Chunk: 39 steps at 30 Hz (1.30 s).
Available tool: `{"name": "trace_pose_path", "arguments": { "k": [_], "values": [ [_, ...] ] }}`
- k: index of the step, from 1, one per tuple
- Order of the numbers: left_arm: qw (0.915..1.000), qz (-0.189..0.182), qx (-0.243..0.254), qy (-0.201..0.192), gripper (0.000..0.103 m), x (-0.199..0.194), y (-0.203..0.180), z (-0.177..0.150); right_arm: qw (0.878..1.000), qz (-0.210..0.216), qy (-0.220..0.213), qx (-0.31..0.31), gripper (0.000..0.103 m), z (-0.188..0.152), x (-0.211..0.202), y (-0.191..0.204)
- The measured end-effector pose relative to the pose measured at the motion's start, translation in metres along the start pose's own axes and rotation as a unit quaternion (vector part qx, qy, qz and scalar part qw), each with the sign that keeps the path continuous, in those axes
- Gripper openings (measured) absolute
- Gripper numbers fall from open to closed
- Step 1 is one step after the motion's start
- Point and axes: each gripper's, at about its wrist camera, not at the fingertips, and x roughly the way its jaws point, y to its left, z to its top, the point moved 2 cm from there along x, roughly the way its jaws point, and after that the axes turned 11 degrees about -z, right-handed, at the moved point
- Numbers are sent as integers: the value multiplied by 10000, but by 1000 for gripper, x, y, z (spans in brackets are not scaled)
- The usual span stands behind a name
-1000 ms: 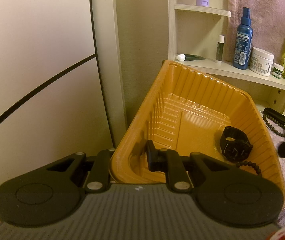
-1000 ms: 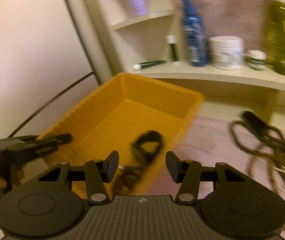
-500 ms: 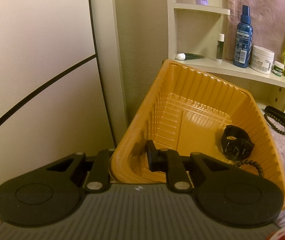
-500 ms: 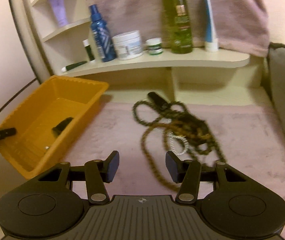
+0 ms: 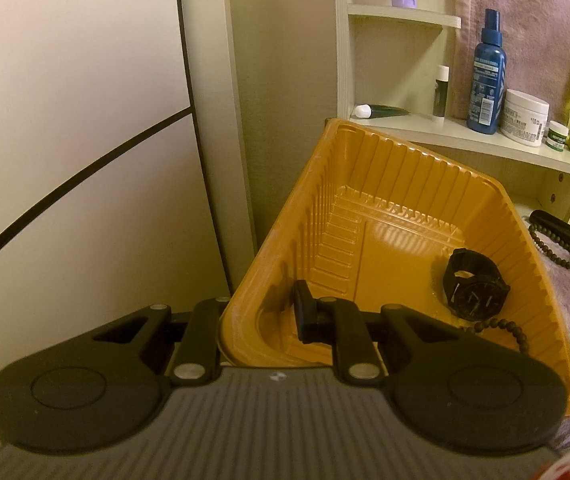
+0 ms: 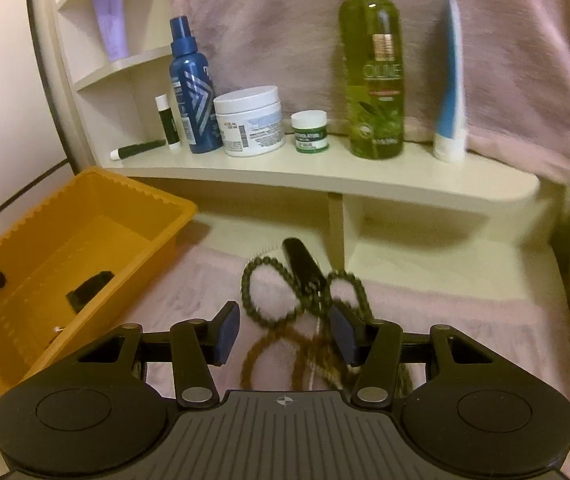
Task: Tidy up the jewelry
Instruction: 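Grasp a black strap item from the pile with the right gripper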
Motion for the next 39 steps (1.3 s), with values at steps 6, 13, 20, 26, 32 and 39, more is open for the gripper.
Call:
{"name": "trace_pose_path", "arguments": {
  "k": [6, 13, 20, 26, 32, 39],
  "values": [
    [10000, 0, -14, 32, 17, 1, 0, 0, 9998, -147, 52, -83, 39, 15, 40, 6],
    [10000, -9, -35, 61, 17, 2, 0, 1, 9983, -477, 177, -276, 38, 16, 71, 13],
    [10000, -6, -52, 67, 17, 2, 0, 0, 9966, -703, 231, -375, 29, 13, 85, 16],
    [10000, -6, -42, 65, 17, 2, 0, 0, 9974, -668, -6, -256, 24, 14, 73, 17],
    [10000, 4, -56, 60, 17, 2, 0, 0, 9991, -359, -210, 31, 23, 6, 32, 31],
    [10000, 8, -56, 47, 17, 1, 0, -1, 9998, -102, 117, 118, 23, -34, 2, 61]
  ]
}}
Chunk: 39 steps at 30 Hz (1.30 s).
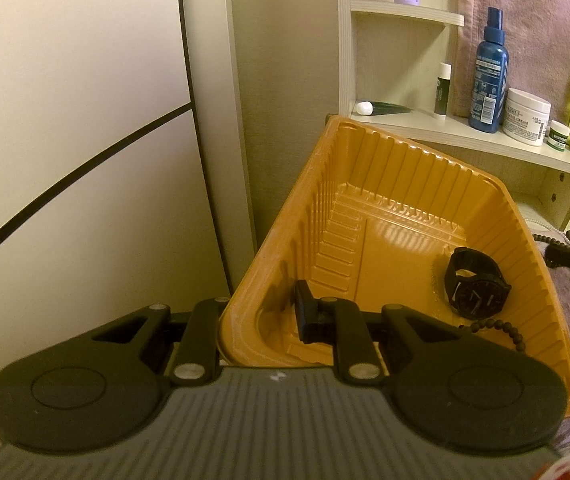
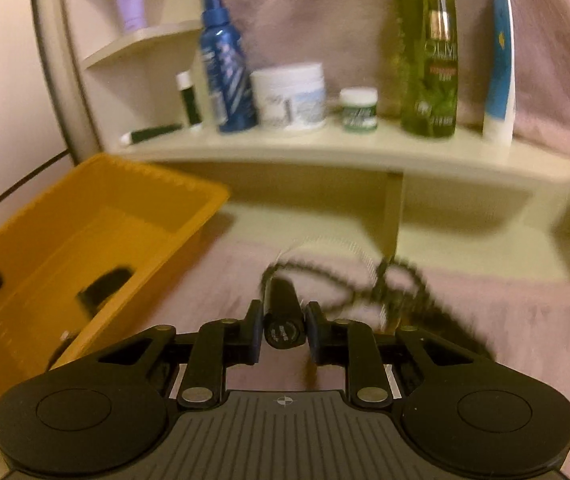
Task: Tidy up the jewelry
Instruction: 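Grasp a black strap item from the pile with the right gripper, then carry the black strap item into the orange tray and open the right gripper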
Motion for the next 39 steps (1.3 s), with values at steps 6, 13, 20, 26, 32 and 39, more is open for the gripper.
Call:
{"name": "trace_pose_path", "arguments": {
  "k": [6, 13, 20, 26, 32, 39],
  "values": [
    [10000, 5, 9, 3, 17, -1, -1, 0, 9989, 34, 469, -31, 25, -18, 2, 9],
    [10000, 8, 14, 0, 17, -1, -1, 0, 9991, -50, 392, -118, 36, -6, 14, 15],
    [10000, 16, 33, 1, 17, -2, -2, 1, 9988, -205, 418, -131, 36, -6, 23, 16],
    [10000, 20, 49, -13, 17, -3, -3, 1, 9981, -296, 399, -371, 22, -7, 25, 22],
    [10000, 22, 73, -24, 16, -5, -4, 2, 9992, -111, 377, -12, 22, -2, 11, 21],
    [9999, 27, 118, 9, 16, -5, -4, 3, 9971, 654, 19, 384, 22, 25, -26, 46]
  ]
}}
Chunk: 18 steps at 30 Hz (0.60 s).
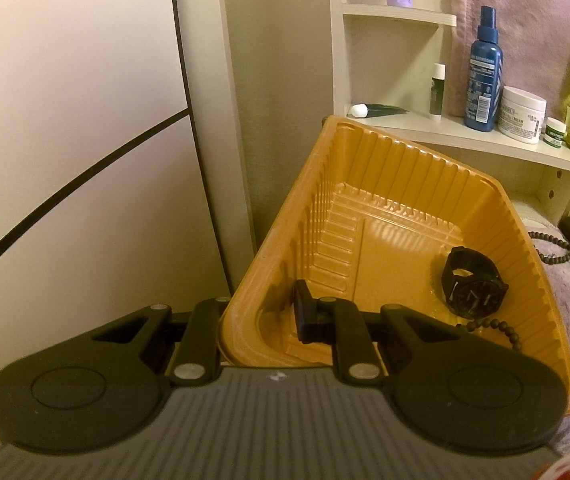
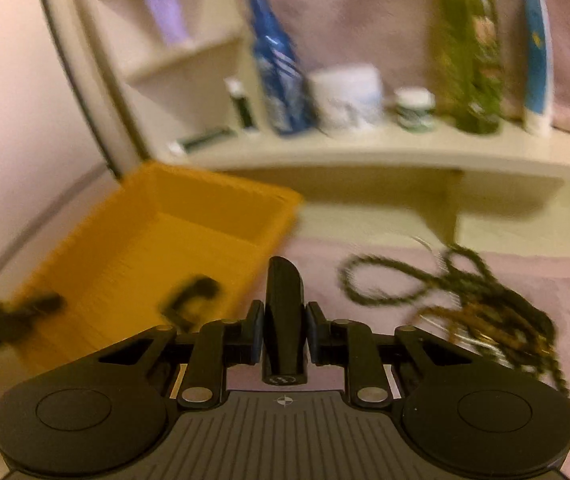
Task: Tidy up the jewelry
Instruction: 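Carry the black strap item into the orange tray and open the right gripper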
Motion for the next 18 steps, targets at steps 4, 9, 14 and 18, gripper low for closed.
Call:
{"name": "trace_pose_path", "arguments": {
  "k": [4, 9, 14, 18],
  "values": [
    [10000, -11, -6, 14, 16, 0, 0, 1, 9987, 463, 136, -165, 22, 2, 5, 34],
    [10000, -29, -12, 24, 16, 1, 1, 1, 9963, 608, 312, -516, 22, -2, 30, 70],
    [10000, -66, -14, 38, 16, 1, 2, 2, 9951, 494, 397, -758, 22, -7, 53, 87],
    [10000, -70, -18, 40, 16, 1, 2, 1, 9945, 426, 412, -867, 22, -14, 57, 93]
  ]
}}
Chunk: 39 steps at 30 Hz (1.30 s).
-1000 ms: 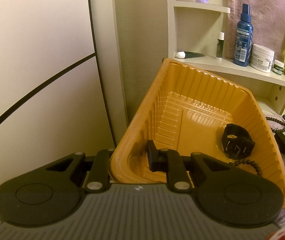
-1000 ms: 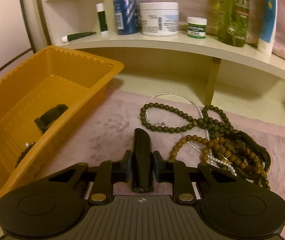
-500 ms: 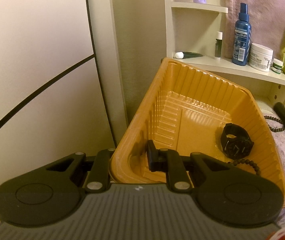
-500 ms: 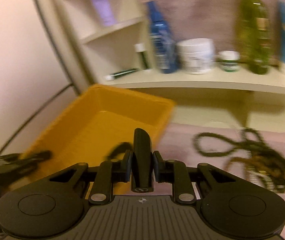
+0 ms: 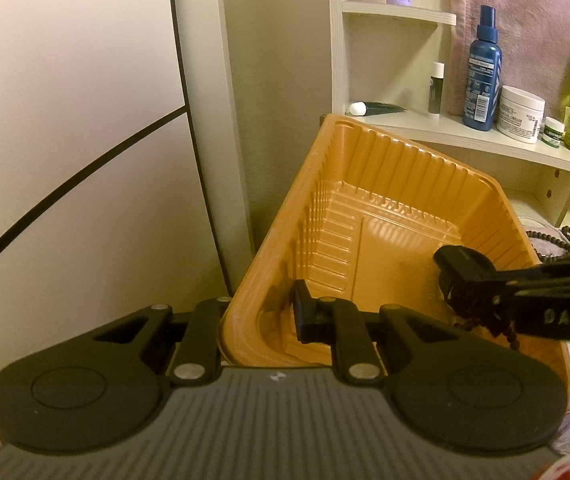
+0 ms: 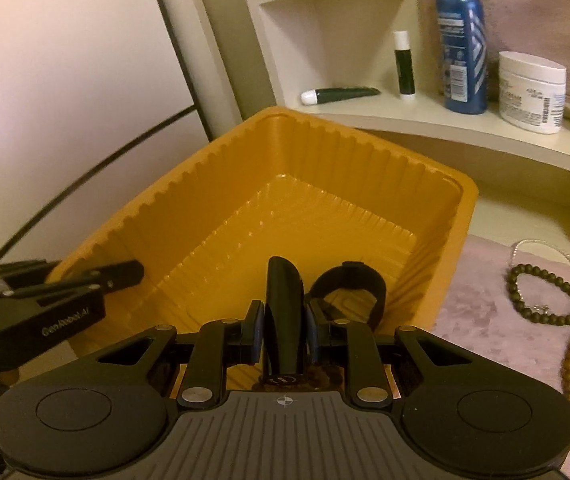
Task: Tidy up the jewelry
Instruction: 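Carry the black strap item into the orange tray and open the right gripper, then move the open right gripper back over the brown bead strand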
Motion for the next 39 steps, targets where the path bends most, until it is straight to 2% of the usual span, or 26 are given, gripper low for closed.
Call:
{"name": "trace_pose_path", "arguments": {
  "k": [5, 7, 10, 20, 27, 34, 39],
  "values": [
    [10000, 5, -4, 15, 16, 0, 0, 0, 9999, 30, -99, 10, 26, -1, -3, 2],
    [10000, 1, -25, 21, 16, 0, 0, 0, 9997, 85, -200, 73, 39, 1, -8, 0],
    [10000, 18, -9, 7, 16, -1, -1, 1, 9992, 86, -364, 120, 49, 5, -19, -1],
    [9999, 63, 78, 13, 16, -1, -4, 1, 9967, -14, -600, 538, 51, -11, -70, -40],
    [9999, 77, 115, -4, 16, -2, -4, 0, 9913, -826, -436, 929, 51, -51, -107, -96],
    [9998, 99, 141, 22, 17, 0, -4, -1, 9729, -1797, -299, 1421, 51, -86, -134, -164],
    [9998, 107, 153, 19, 17, 1, -4, -1, 9647, -2161, -227, 1488, 51, -94, -140, -199]
  ]
}}
